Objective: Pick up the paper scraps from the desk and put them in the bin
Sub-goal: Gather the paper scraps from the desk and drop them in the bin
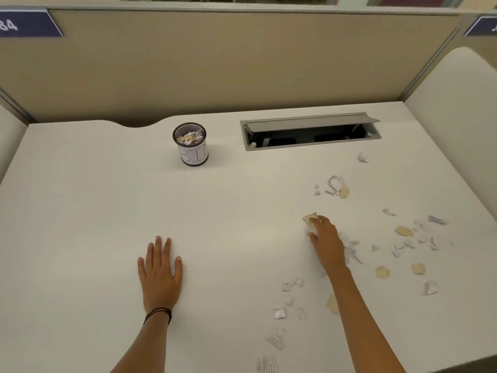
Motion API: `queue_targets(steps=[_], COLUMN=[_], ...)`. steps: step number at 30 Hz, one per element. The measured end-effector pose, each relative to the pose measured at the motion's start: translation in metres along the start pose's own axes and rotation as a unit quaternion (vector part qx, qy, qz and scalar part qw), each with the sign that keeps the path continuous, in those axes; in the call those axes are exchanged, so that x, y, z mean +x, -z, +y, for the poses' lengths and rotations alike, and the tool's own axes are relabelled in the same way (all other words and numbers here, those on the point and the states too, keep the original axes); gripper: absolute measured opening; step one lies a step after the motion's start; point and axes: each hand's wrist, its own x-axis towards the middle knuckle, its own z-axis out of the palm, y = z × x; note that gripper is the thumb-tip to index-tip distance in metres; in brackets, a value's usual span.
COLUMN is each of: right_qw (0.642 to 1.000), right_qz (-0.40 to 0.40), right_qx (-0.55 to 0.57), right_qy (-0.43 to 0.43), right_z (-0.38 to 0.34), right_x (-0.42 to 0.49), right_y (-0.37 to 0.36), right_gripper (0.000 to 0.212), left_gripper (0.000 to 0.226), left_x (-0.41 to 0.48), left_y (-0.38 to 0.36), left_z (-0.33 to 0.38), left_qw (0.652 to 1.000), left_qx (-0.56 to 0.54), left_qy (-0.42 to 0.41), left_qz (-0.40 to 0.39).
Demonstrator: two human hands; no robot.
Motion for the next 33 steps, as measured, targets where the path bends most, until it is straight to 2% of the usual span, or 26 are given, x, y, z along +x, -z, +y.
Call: queue_targets(steps=[6, 18, 20, 22, 26, 29, 33], right_qw=[0.997, 0.996, 0.997, 0.990, 0.948, 0.930, 0.914], right_qz=[0.047, 0.065, 0.068, 0.075, 0.064, 0.058, 0.054], right_qx=[-0.037, -0.046, 0.000, 0.111, 0.306, 0.348, 0.357], right_qy=[-0.044, 0.025, 0.043, 0.042, 0.057, 0.106, 0.184], right_z=[-0.018, -0.038, -0.059, -0.089, -0.166, -0.227, -0.290], right_x=[-0.002, 0.039, 0.046, 0.052, 0.078, 0.114, 0.154], right_y=[-0.010, -0.020, -0.022, -0.021, -0.011, -0.003, 0.004], right_gripper=[0.023, 0.012, 0.011, 0.012, 0.027, 0.019, 0.023], left_gripper=[0.063, 0.059, 0.058, 0.058, 0.057, 0.057, 0.056], left_x=[0.000, 0.002, 0.002, 0.002, 0.002, 0.002, 0.004], left_y=[-0.001, 0.000, 0.000, 0.000, 0.000, 0.000, 0.001], left_z=[0.001, 0.000, 0.000, 0.000, 0.000, -0.001, 0.000], left_qw=[1.000, 1.000, 1.000, 1.000, 1.000, 1.000, 1.000], left_qx=[-0.001, 0.008, 0.012, 0.014, 0.016, 0.014, 0.011], left_qy=[0.001, 0.002, 0.002, 0.002, 0.000, 0.001, 0.003], left_qz=[-0.001, -0.004, -0.003, 0.000, 0.000, -0.003, -0.003])
